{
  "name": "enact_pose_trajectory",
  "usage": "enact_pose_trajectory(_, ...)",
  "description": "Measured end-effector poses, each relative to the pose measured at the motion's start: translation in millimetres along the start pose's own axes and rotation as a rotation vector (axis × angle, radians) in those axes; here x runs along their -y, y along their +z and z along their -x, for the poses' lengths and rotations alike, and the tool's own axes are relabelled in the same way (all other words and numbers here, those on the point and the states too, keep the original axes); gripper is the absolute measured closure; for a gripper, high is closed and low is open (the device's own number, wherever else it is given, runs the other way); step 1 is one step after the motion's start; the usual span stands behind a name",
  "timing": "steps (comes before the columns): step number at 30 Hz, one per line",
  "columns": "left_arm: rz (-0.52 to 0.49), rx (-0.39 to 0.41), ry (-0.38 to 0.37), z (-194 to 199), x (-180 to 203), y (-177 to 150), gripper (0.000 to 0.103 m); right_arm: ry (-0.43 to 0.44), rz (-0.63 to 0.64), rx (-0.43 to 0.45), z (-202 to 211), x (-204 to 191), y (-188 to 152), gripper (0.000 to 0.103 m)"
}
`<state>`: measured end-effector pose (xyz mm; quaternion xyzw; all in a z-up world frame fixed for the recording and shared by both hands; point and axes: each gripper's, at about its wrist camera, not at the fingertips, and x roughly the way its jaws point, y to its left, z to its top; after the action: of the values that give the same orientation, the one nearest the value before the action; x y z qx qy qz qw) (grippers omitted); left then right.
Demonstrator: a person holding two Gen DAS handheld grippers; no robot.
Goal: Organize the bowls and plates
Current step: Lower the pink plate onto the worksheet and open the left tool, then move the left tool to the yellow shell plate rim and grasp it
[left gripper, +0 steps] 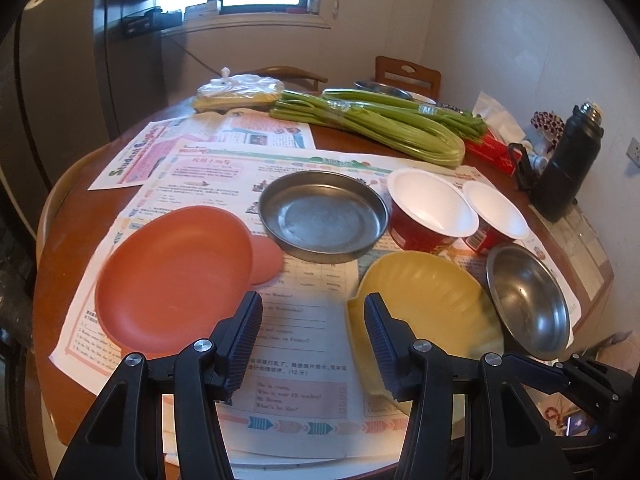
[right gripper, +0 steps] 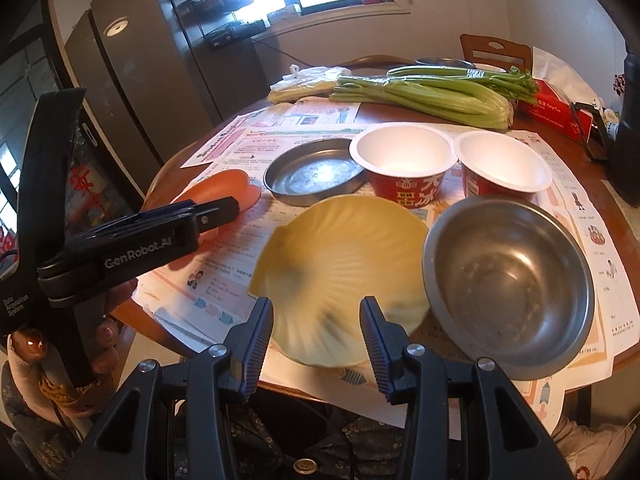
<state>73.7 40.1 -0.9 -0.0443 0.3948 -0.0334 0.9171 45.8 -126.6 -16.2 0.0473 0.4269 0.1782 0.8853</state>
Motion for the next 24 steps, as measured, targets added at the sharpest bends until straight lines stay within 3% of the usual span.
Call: enact_pose_trajectory(24, -0.066, -0.084, 0.002, -24, 25, -13, 0.048, -0.038, -0.081, -0.035, -6, 25, -10, 0.057)
